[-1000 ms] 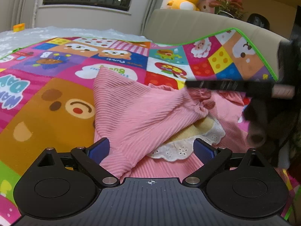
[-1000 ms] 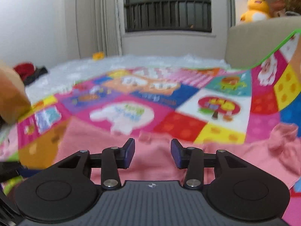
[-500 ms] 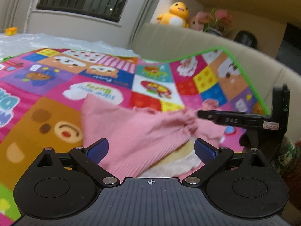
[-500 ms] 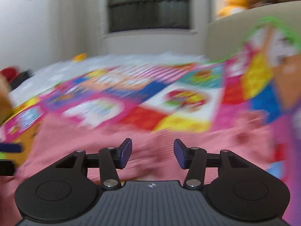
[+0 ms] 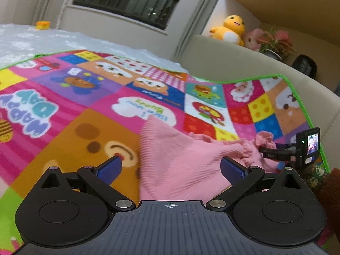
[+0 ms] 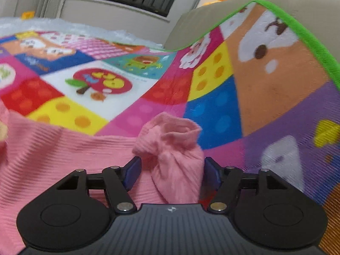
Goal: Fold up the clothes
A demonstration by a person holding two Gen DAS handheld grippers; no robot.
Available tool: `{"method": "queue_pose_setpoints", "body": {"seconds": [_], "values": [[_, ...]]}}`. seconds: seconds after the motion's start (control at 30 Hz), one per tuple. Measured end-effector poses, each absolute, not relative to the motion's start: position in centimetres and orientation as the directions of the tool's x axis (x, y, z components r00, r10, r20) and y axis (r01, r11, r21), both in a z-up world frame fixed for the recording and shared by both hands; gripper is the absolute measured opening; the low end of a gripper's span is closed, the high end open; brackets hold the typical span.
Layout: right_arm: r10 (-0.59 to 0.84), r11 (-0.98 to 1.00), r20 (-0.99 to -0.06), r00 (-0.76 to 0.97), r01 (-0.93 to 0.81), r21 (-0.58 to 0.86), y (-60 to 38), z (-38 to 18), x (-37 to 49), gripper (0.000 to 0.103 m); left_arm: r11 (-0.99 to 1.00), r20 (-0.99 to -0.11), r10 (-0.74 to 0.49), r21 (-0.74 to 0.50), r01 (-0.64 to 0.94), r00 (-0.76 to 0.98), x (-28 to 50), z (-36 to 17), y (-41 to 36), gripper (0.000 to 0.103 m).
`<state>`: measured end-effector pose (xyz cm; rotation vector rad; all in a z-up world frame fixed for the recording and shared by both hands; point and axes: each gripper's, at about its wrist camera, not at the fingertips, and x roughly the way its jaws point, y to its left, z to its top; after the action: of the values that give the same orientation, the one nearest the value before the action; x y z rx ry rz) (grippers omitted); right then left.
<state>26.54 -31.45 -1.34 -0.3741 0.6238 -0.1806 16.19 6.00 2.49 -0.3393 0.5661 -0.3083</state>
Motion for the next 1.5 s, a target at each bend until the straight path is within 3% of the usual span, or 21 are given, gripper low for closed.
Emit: {"method": "queue_pose_setpoints", "body": {"seconds": [0.03,0.07,0.27,0.4,0.6,0.73,0.8,0.9,0.97,1.07,1.2,1.37,1.5], "values": [[-0.273,0.919,-0.533,0.801,0.054,-0.390,-31.6,-1.0,26.5,0.012,0.900,-0.471,-0.369,-0.396,0.181,0.801,16.1,2.4,6.3,0.102],[-0.262,0.930,-0.523,0.811,0.067,-0.362,-31.9,0.1,26.1,0.008,0.901,-0.473,-0.365,-0.398,0.175,0.802,15.9,2.3,6.6,0.102],[-0.074,0.980,-0.334,0.940,0.006,-0.199,-29.8,10.8,20.0,0.008,0.880,-0.473,-0.364,-0.455,0.131,0.803,15.4,1.4,8.6,0.102],[0.133,0.976,-0.294,0.947,-0.176,-0.126,-25.3,14.8,17.3,0.008,0.861,-0.453,-0.379,-0.492,0.128,0.807,14.8,1.4,9.1,0.102],[0.407,0.890,-0.373,0.834,-0.454,-0.042,-15.6,13.2,16.9,0.008,0.862,-0.433,-0.372,-0.490,0.132,0.821,13.0,2.3,10.0,0.102],[0.499,0.822,-0.470,0.728,-0.569,-0.010,-9.7,8.7,17.1,0.008,0.866,-0.437,-0.358,-0.487,0.118,0.825,12.1,2.5,10.9,0.102],[0.534,0.791,-0.506,0.677,-0.612,0.015,-8.1,6.7,16.9,0.013,0.867,-0.439,-0.353,-0.485,0.113,0.826,11.8,2.5,11.3,0.102],[0.571,0.758,-0.506,0.646,-0.652,0.023,-7.8,5.6,15.2,0.042,0.866,-0.439,-0.352,-0.489,0.109,0.827,11.8,2.7,11.7,0.102],[0.588,0.753,-0.468,0.659,-0.657,0.021,-9.1,6.5,14.0,0.067,0.864,-0.439,-0.355,-0.492,0.110,0.825,12.2,2.7,11.7,0.103],[0.585,0.774,-0.416,0.696,-0.632,0.030,-12.6,8.1,13.3,0.073,0.859,-0.436,-0.369,-0.497,0.122,0.821,13.1,2.9,11.0,0.103],[0.463,0.864,-0.394,0.794,-0.503,0.001,-17.1,8.5,14.3,0.081,0.843,-0.409,-0.426,-0.503,0.189,0.807,14.4,3.7,8.7,0.103],[0.247,0.953,-0.467,0.849,-0.299,-0.041,-21.4,4.9,16.9,0.081,0.812,-0.418,-0.508,-0.523,0.258,0.753,16.9,3.9,4.8,0.102],[0.138,0.977,-0.565,0.814,-0.204,-0.055,-22.4,0.2,19.3,0.082,0.832,-0.491,-0.473,-0.521,0.188,0.731,19.0,2.3,3.8,0.100]]}}
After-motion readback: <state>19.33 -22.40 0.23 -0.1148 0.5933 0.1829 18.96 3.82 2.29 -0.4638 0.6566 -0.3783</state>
